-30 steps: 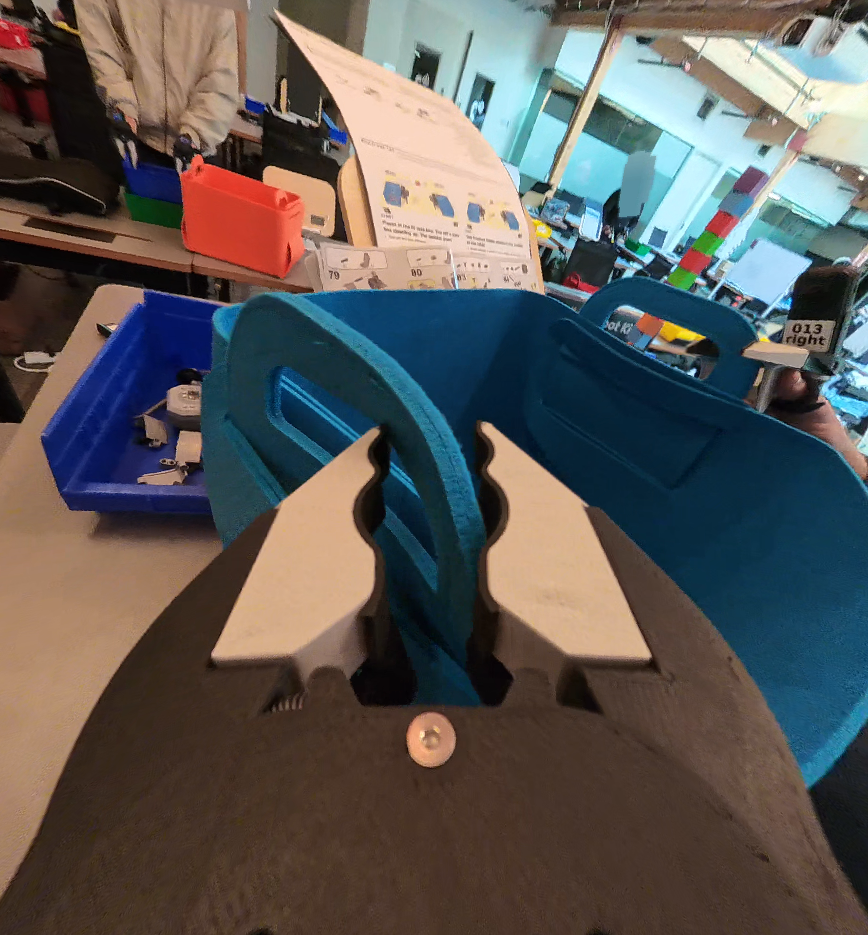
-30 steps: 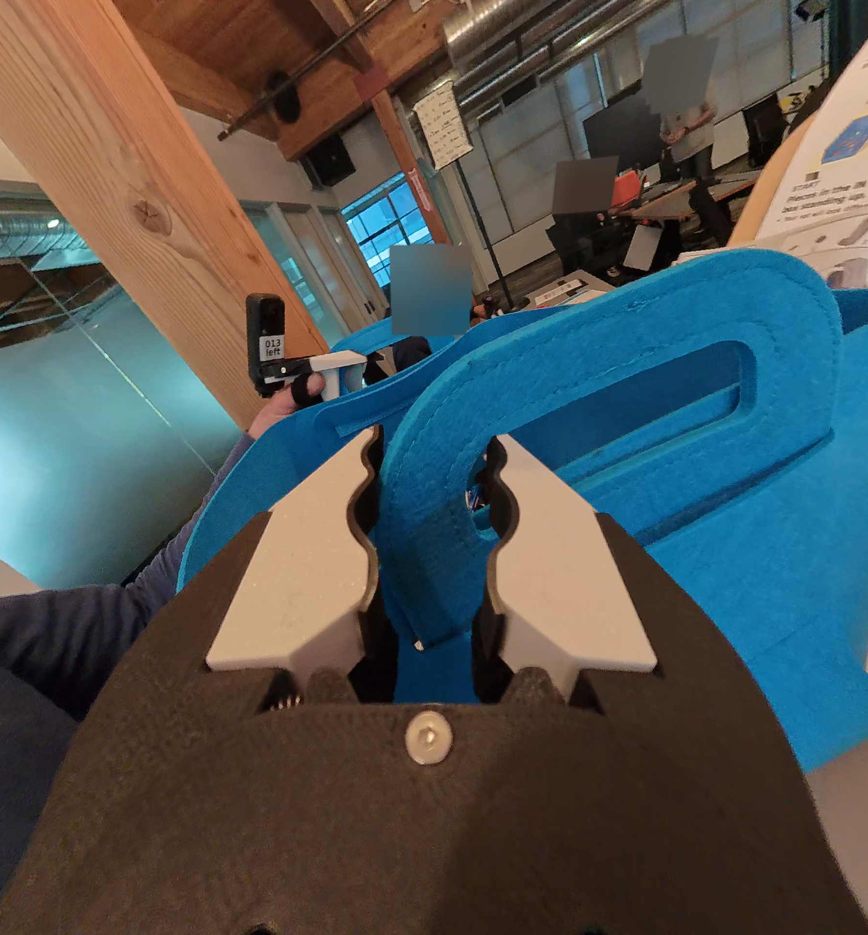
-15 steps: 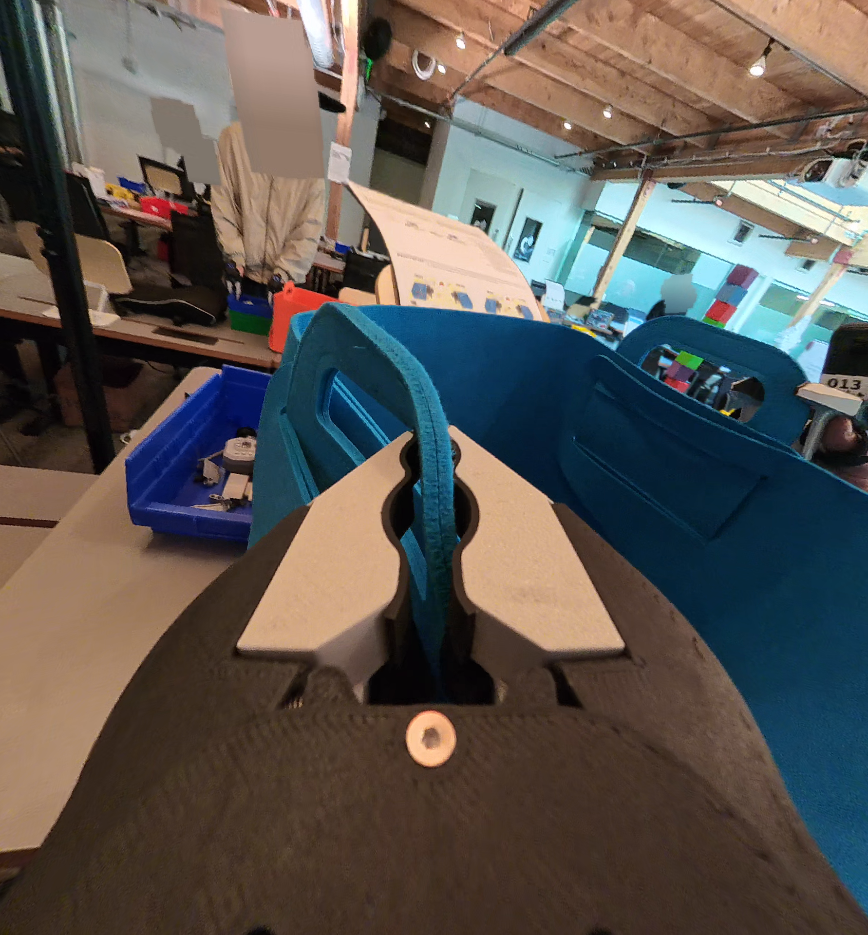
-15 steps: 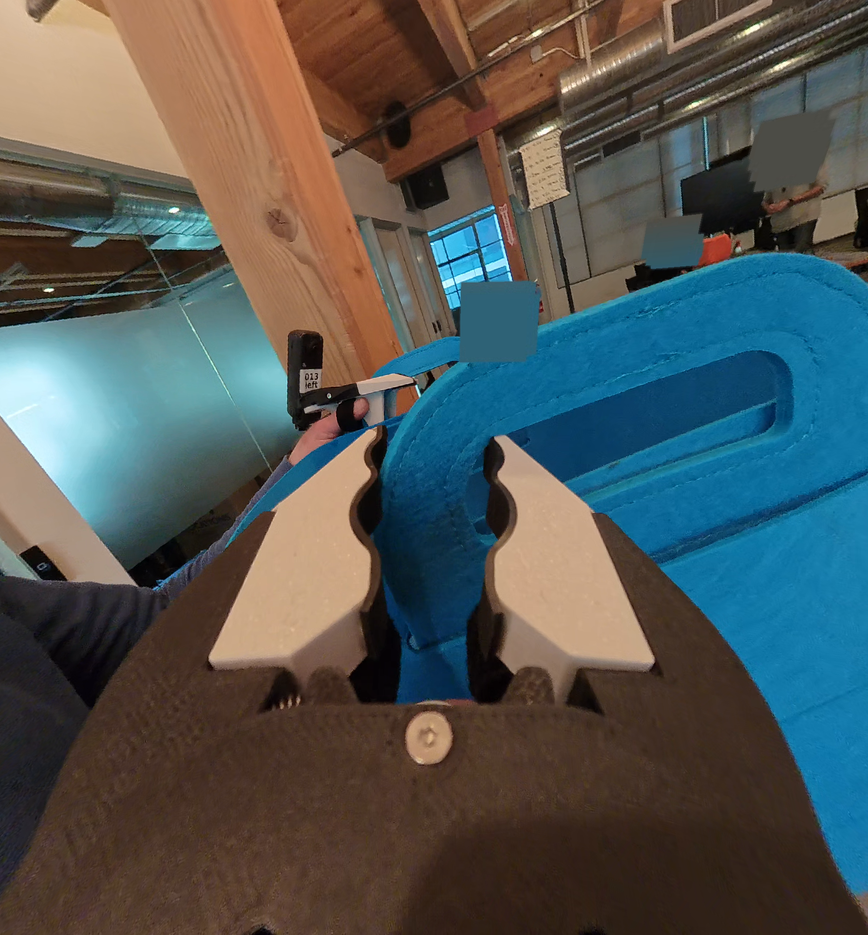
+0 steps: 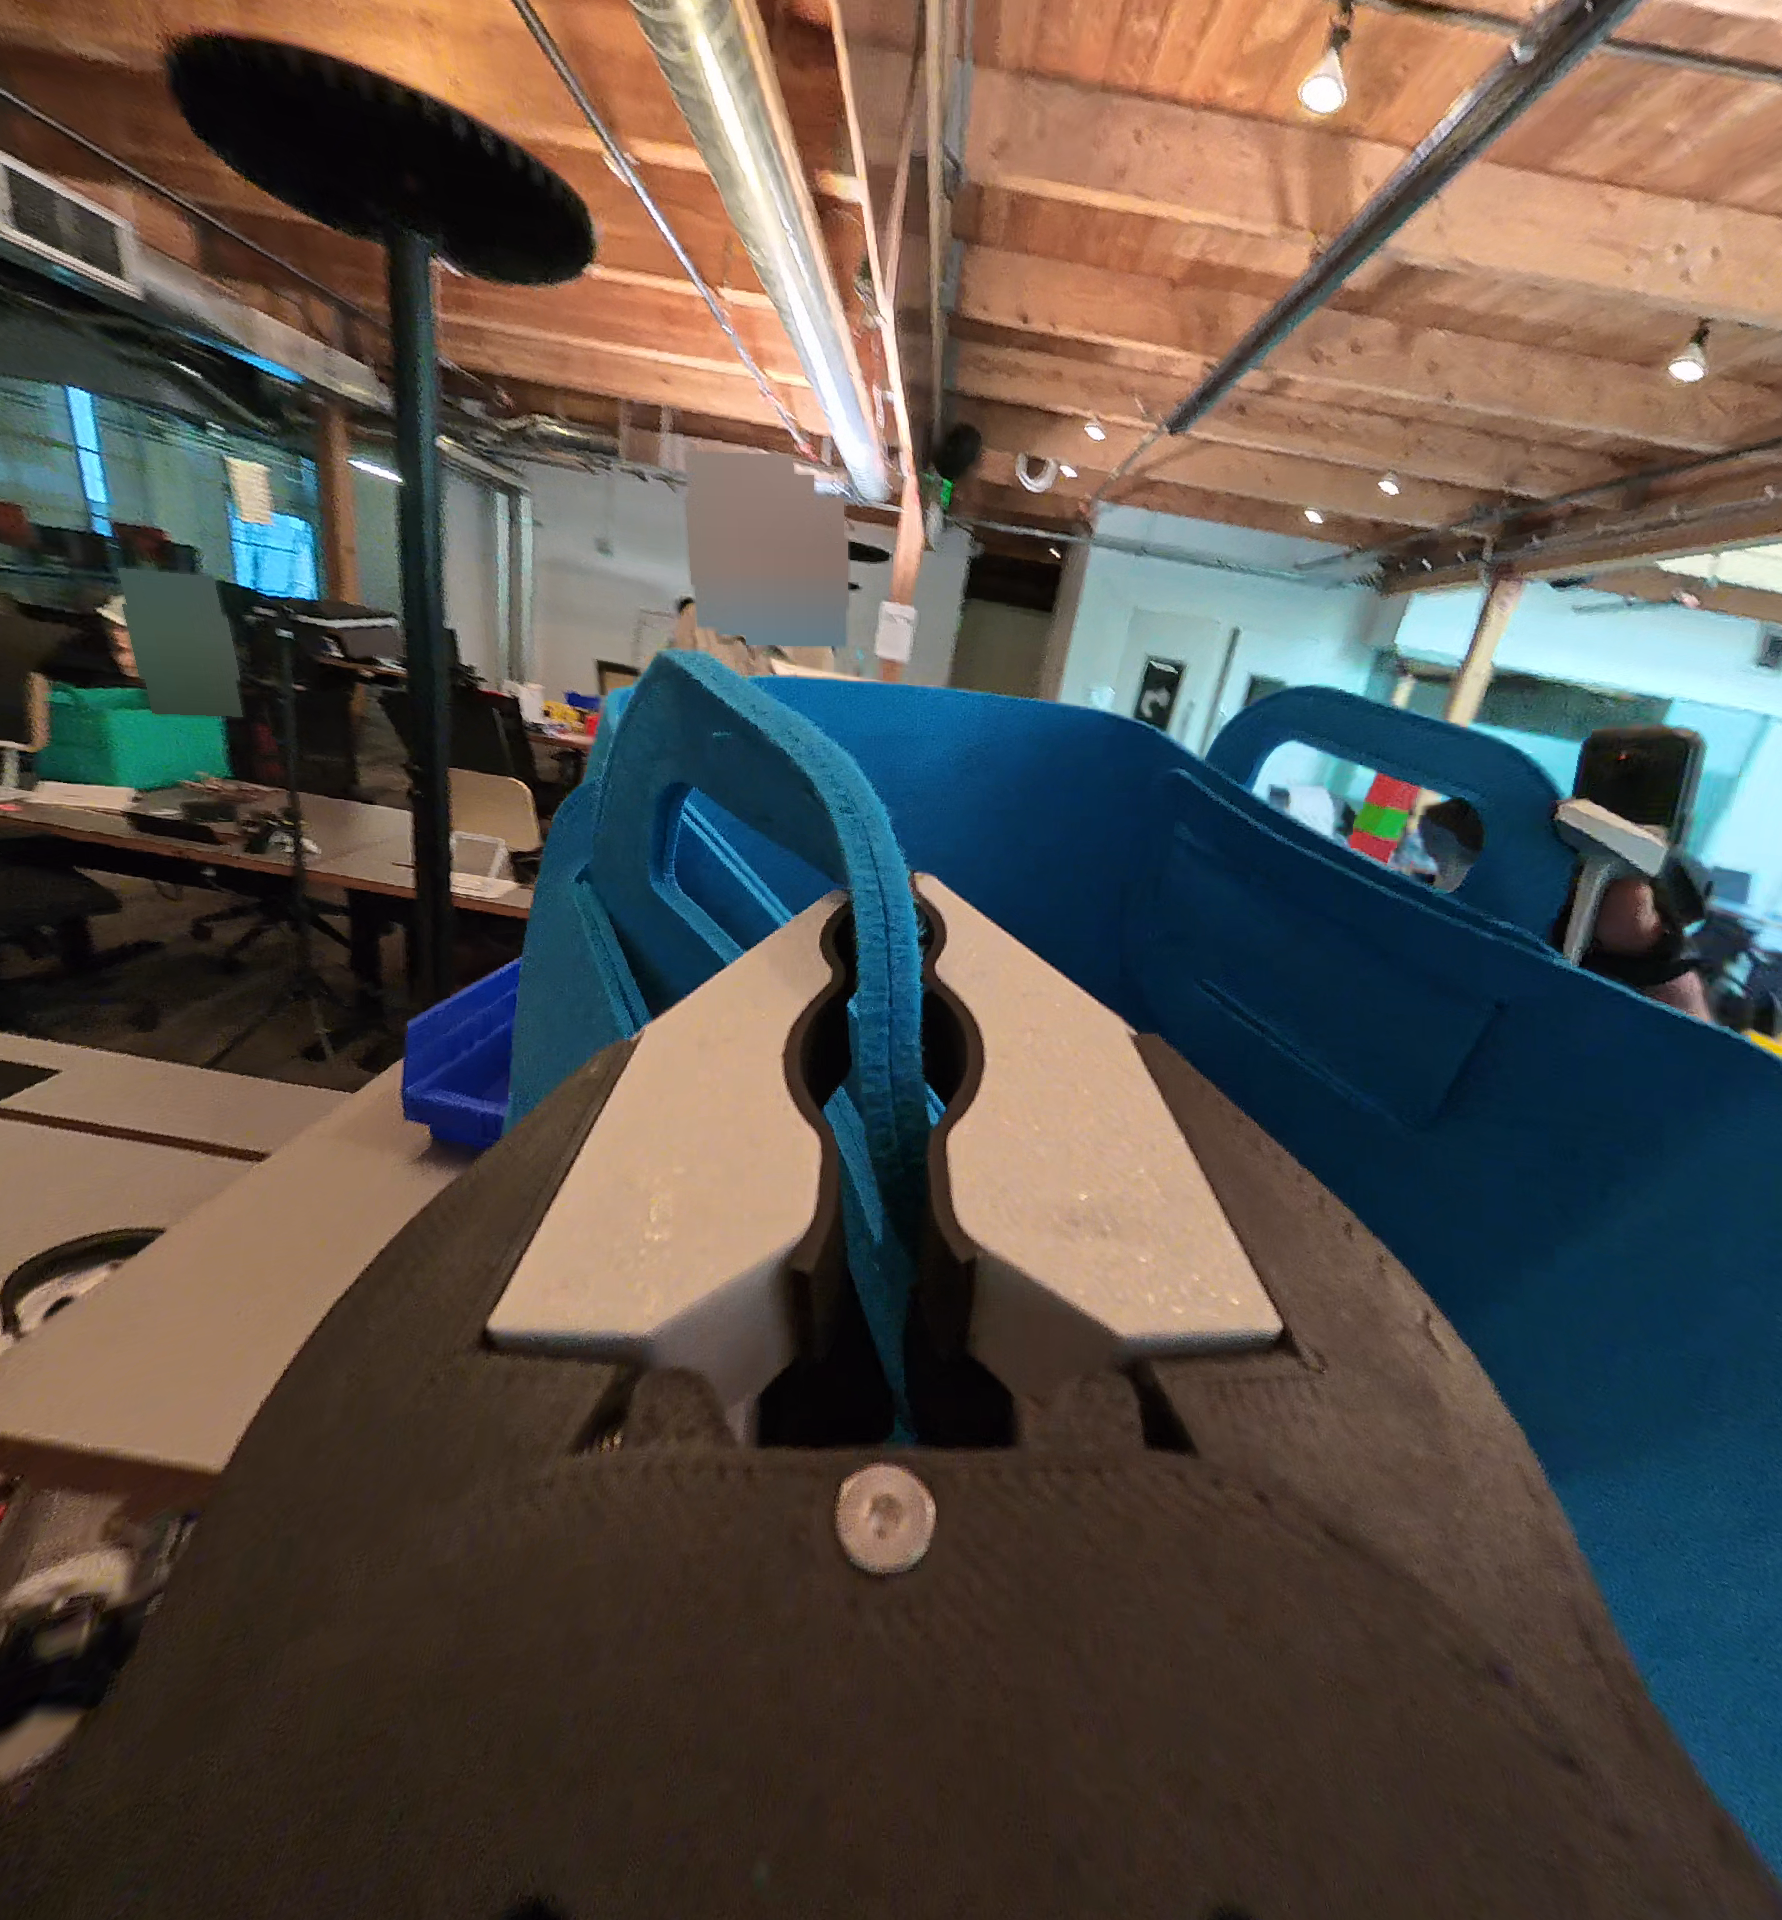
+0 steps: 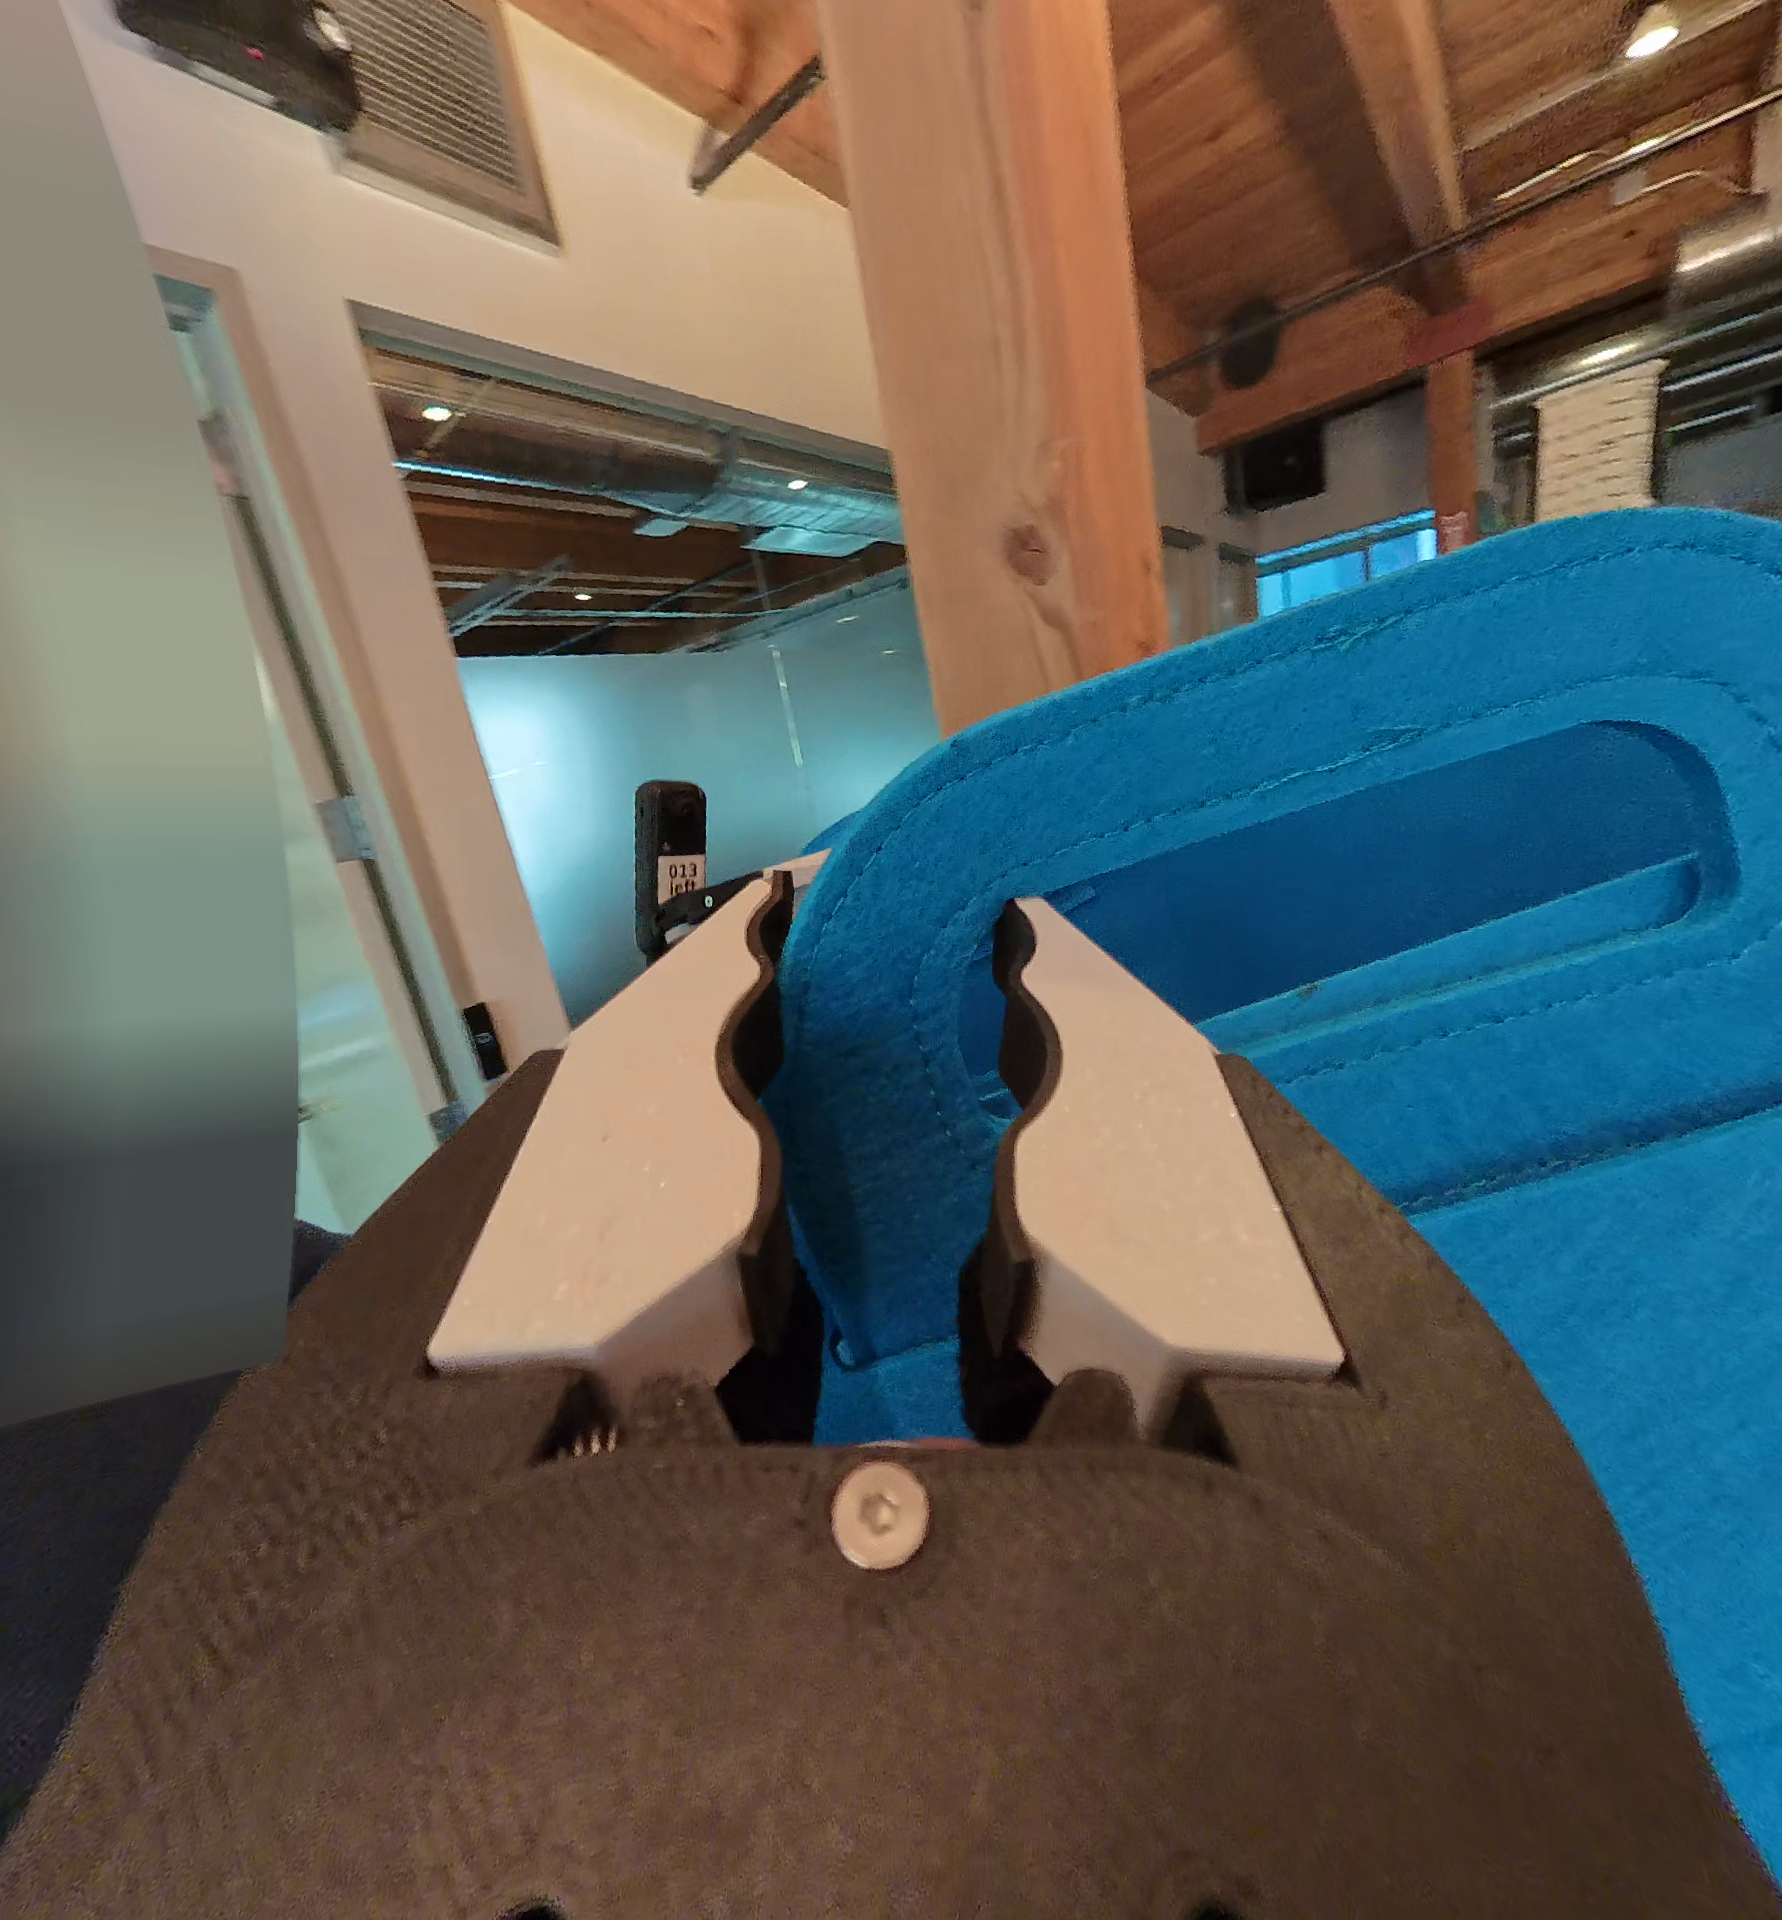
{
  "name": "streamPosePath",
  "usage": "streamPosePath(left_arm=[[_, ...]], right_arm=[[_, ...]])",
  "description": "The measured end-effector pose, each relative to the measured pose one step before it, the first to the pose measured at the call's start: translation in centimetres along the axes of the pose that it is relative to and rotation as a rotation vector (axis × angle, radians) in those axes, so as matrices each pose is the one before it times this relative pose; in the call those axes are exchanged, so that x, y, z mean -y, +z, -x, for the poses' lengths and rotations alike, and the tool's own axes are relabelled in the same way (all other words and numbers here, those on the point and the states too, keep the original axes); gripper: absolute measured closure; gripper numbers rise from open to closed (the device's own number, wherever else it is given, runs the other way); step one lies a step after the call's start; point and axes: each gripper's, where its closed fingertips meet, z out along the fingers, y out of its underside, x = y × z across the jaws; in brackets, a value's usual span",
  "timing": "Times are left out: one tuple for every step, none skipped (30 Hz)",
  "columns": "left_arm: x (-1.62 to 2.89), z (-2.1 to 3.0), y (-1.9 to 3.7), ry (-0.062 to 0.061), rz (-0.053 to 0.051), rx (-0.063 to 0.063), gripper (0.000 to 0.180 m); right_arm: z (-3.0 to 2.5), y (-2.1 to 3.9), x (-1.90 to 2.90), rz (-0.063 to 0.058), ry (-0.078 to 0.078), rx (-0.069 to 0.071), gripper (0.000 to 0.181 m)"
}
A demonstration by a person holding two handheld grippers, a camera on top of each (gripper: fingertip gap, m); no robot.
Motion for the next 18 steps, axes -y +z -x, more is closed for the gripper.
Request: streamPosePath(left_arm=[[0.227, -0.71, -1.543, -0.006, -0.0207, 0.0303, 0.179], [0.144, -0.684, -1.552, -0.0006, -0.016, 0.0301, 0.179], [0.101, -0.542, -1.609, -0.0003, -0.0132, 0.0325, 0.179], [0.085, -0.344, -1.653, -0.0029, -0.0083, 0.0347, 0.179], [0.071, -0.133, -1.658, -0.0081, -0.0057, 0.0346, 0.179], [0.039, -0.032, -1.638, -0.0105, 0.0, 0.0294, 0.179], [0.098, 0.162, -1.699, -0.0095, -0.0038, 0.036, 0.18], [0.062, 0.114, -1.7, -0.0097, -0.0009, 0.0269, 0.179], [0.02, 0.149, -1.699, -0.0027, 0.0033, 0.027, 0.18], [-0.003, 0.28, -1.699, 0.0033, 0.0047, 0.0338, 0.18], [-0.121, 0.266, -1.707, 0.0035, 0.0101, 0.0278, 0.179], [-0.166, 0.347, -1.751, 0.0029, 0.0076, 0.0285, 0.179], [-0.27, 0.502, -1.781, -0.0011, 0.0067, 0.0315, 0.179], [-0.409, 0.555, -1.735, -0.0021, 0.0118, 0.0249, 0.179], [-0.523, 0.655, -1.725, -0.0002, 0.0125, 0.0259, 0.179], [-0.609, 0.777, -1.742, -0.0006, 0.0099, 0.0275, 0.179], [-0.662, 0.912, -1.776, -0.0067, 0.0056, 0.0299, 0.179], [-0.775, 0.966, -1.881, -0.0083, 0.0065, 0.0282, 0.179]], right_arm=[[0.854, 0.199, 0.0, -0.0028, 0.0046, 0.0289, 0.144], [0.889, 0.34, -0.211, 0.0058, 0.0058, 0.0323, 0.144], [0.868, 0.457, -0.426, 0.015, 0.0079, 0.033, 0.144], [0.764, 0.534, -0.464, 0.0114, 0.0124, 0.0304, 0.144], [0.731, 0.591, -0.465, 0.0047, 0.0193, 0.0327, 0.144], [0.757, 0.688, -0.561, 0.0067, 0.0233, 0.0378, 0.144], [0.728, 0.789, -0.682, 0.0121, 0.0184, 0.0371, 0.144], [0.649, 0.86, -0.753, 0.0109, 0.0141, 0.0323, 0.144], [0.6, 0.933, -0.804, 0.0096, 0.0212, 0.0326, 0.144], [0.569, 1.001, -0.899, 0.0113, 0.0243, 0.0344, 0.144], [0.452, 1.052, -0.963, 0.0121, 0.0213, 0.0295, 0.144], [0.342, 1.116, -1.032, 0.0095, 0.0205, 0.0256, 0.144], [0.371, 1.198, -1.193, 0.0137, 0.0235, 0.0307, 0.144], [0.345, 1.278, -1.357, 0.0206, 0.0246, 0.0332, 0.144], [0.25, 1.281, -1.483, 0.0244, 0.0248, 0.0298, 0.144], [0.108, 1.28, -1.534, 0.024, 0.0262, 0.0265, 0.144], [-0.034, 1.285, -1.547, 0.0181, 0.0288, 0.0237, 0.144], [-0.172, 1.269, -1.551, 0.0114, 0.0288, 0.0198, 0.144]])
